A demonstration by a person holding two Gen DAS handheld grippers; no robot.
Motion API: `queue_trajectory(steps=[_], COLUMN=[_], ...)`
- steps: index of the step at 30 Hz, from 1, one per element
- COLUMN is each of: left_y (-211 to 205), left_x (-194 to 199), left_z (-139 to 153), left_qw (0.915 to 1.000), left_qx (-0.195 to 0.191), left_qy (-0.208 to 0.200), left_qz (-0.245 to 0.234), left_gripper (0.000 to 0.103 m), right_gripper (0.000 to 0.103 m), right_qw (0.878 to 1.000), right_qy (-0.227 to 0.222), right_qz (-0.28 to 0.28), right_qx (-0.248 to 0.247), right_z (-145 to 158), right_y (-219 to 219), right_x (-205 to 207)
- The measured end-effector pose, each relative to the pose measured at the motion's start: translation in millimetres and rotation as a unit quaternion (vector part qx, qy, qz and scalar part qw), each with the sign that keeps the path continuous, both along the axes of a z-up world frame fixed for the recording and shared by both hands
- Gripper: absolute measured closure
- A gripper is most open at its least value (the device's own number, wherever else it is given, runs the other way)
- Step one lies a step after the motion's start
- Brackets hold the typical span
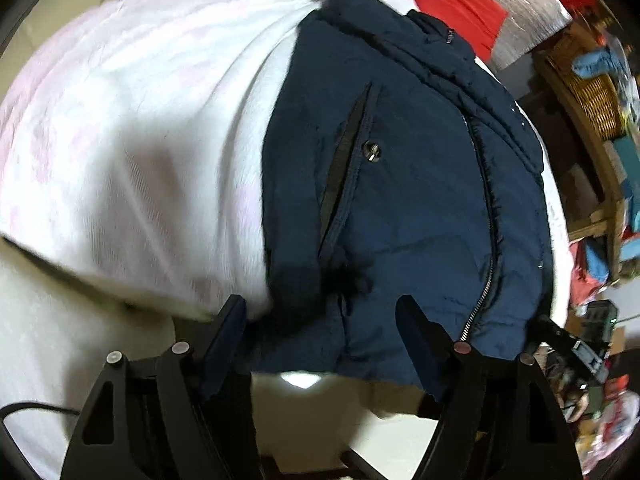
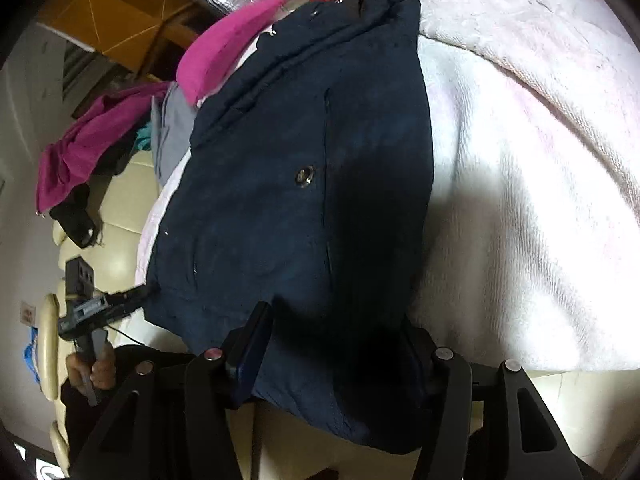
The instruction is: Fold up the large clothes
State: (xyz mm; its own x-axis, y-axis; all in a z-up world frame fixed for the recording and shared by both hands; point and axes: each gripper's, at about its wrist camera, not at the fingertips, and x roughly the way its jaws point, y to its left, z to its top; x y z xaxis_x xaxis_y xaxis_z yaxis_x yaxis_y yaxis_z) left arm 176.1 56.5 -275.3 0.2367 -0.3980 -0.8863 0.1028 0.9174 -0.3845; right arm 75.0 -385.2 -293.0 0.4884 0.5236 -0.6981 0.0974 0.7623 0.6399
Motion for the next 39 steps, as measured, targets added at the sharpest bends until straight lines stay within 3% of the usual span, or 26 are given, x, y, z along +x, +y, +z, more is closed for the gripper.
queue_trajectory(steps=[4, 11, 16, 21, 25, 30, 35, 39], left_y=[7.4, -8.4, -0.5, 1.2, 0.3, -17.1, -33.8, -11.5], left_x=[-5.6, -6.3, -0.2, 7.1, 7.0, 4.6, 2.1, 12.6], left_z=[-9.5, -10.5, -12.8, -22.7, -23.5, -23.7, -16.1, -24.0], left_qw=[0.9996, 0.9996, 0.9963, 0.9966, 0.9980, 0.9996, 0.9979, 0.9960], left_qx=[-0.018, -0.028, -0.085, -0.072, -0.046, -0.028, -0.054, -0.089], left_qy=[0.018, 0.007, 0.015, 0.031, 0.018, 0.006, -0.012, 0.008], left_qz=[0.012, -0.006, -0.002, 0.027, 0.039, 0.007, -0.032, 0.007], left_gripper=[0.026, 0.027, 0.026, 0.022, 0.022, 0.024, 0.024, 0.024], right_gripper=[0.041, 0.041, 0.041, 0.040, 0.040, 0.040, 0.040, 0.040], right_qw=[1.000, 1.000, 1.000, 0.999, 0.999, 0.999, 0.999, 0.999], right_qy=[0.005, 0.006, 0.008, 0.010, 0.009, 0.009, 0.009, 0.009], right_qz=[-0.004, -0.006, -0.006, -0.010, -0.010, -0.010, -0.010, -0.010], right_qx=[0.006, 0.017, 0.020, 0.029, 0.032, 0.031, 0.031, 0.033], right_z=[-2.3, -3.2, -3.8, -4.9, -4.7, -4.9, -4.8, -4.5], right_y=[-2.4, -13.8, -15.3, -18.4, -18.6, -18.4, -18.7, -18.5], right_x=[-0.7, -5.6, -5.5, -6.5, -7.8, -8.0, -7.8, -8.3])
